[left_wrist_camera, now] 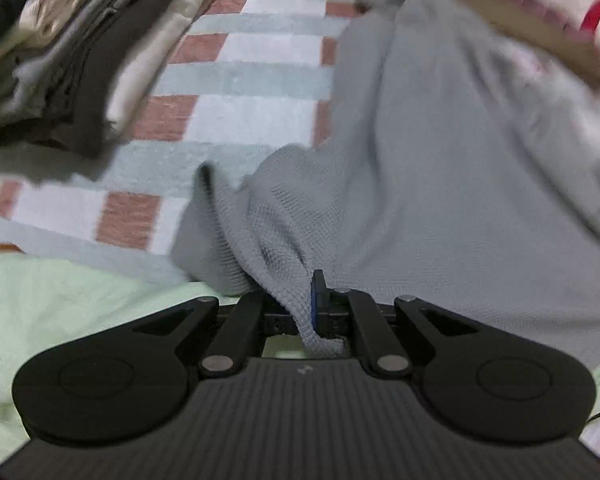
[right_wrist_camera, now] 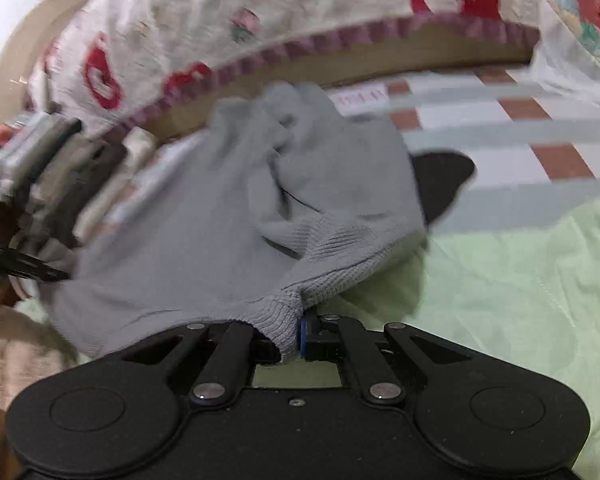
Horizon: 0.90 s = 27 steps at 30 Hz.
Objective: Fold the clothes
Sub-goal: 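Lower the grey garment flat onto the mat and open the left gripper, then smooth the laid garment with the left tool while the right gripper holds a corner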
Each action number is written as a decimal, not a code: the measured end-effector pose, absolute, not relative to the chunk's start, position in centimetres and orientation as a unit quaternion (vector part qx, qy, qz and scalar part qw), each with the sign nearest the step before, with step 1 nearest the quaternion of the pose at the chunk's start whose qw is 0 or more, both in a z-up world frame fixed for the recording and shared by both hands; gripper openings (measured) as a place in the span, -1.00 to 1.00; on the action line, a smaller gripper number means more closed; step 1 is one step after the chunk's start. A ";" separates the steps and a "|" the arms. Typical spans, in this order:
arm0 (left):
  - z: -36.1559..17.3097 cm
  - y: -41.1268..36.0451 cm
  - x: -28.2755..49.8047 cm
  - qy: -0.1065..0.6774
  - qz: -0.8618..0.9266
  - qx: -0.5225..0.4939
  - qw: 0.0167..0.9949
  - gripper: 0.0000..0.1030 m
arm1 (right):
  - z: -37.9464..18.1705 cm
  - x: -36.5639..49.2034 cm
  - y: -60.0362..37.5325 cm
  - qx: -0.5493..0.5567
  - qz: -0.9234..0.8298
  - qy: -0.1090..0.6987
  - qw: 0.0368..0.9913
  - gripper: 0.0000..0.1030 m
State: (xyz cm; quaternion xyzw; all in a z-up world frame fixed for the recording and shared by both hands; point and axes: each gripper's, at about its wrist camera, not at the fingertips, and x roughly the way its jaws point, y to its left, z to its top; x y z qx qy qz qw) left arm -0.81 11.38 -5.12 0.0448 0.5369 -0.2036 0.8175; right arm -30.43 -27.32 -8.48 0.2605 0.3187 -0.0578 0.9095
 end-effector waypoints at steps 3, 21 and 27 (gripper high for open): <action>-3.2 12.7 -1.1 0.520 -0.209 0.018 0.828 -0.94 | -6.6 -31.9 -27.7 0.306 -0.008 0.277 0.911 -0.92; -5.4 11.8 -3.3 0.588 -0.179 0.182 0.768 -0.71 | -7.7 -32.4 -25.4 0.176 -0.041 0.392 0.902 -0.28; -2.8 13.1 -3.8 0.543 -0.175 0.152 0.807 -0.71 | -9.4 -32.2 -25.9 0.213 -0.057 0.352 0.909 0.10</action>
